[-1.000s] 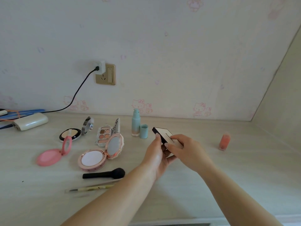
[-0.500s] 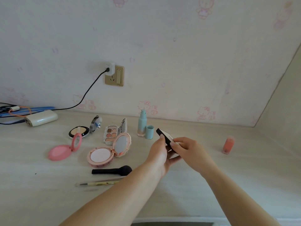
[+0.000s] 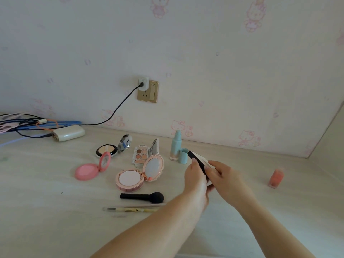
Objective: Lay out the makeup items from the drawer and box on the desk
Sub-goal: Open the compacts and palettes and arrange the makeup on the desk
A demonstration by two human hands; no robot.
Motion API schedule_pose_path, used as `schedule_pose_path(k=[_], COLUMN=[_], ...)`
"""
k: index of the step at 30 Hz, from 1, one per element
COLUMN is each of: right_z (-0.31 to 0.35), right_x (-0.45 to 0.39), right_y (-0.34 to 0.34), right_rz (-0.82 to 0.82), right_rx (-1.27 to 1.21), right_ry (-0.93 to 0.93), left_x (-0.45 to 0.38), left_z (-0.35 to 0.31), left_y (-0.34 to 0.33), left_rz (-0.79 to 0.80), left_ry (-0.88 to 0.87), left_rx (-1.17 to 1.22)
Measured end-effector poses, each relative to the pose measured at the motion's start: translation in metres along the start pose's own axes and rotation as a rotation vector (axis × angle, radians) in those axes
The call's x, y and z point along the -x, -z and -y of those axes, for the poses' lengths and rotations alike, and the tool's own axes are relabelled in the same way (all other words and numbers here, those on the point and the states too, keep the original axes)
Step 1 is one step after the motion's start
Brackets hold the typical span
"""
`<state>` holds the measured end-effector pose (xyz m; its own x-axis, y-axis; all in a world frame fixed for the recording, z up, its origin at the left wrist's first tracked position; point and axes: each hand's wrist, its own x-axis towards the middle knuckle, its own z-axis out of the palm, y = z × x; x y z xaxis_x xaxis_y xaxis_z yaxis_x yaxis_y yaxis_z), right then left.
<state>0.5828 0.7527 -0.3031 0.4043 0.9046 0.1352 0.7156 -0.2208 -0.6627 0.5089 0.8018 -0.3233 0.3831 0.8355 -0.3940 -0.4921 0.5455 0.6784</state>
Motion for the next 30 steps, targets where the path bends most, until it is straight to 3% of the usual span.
schedule_pose_path(k=[3, 7, 13, 20, 23, 30], right_z=[0.007, 0.008, -0.001, -0.010, -0.016, -0.027], right_x=[-0.003, -0.011, -0.018, -0.022, -0.027, -0.032], right_y=[0.003, -0.004, -0.011, -0.021, -0.029, -0.033], right_rz=[-0.082, -0.037, -0.011, 0.005, -0.001, 0.016], right_rx=[-0.058, -0.054, -0.651, -0.895, -0.889, -0.814], right_ry=[0.023, -0.008, -0.369, -0.495, -0.507, -0.499], left_x=[-0.004, -0.006, -0.007, -0.003, 0.003, -0.002], left_z=[0.003, -0.007, -0.016, -0.018, -0.023, -0.037], left_y=[0.005, 0.015, 0.026, 0.044, 0.048, 0.055], left_rz=[-0.077, -0.067, -0.097, -0.134, -0.099, -0.142], left_ry=[-0.011, 0.002, 0.046, -0.175, -0.248, -0.140], left_rx=[0.094, 0.114, 0.098, -0.406, -0.506, -0.688])
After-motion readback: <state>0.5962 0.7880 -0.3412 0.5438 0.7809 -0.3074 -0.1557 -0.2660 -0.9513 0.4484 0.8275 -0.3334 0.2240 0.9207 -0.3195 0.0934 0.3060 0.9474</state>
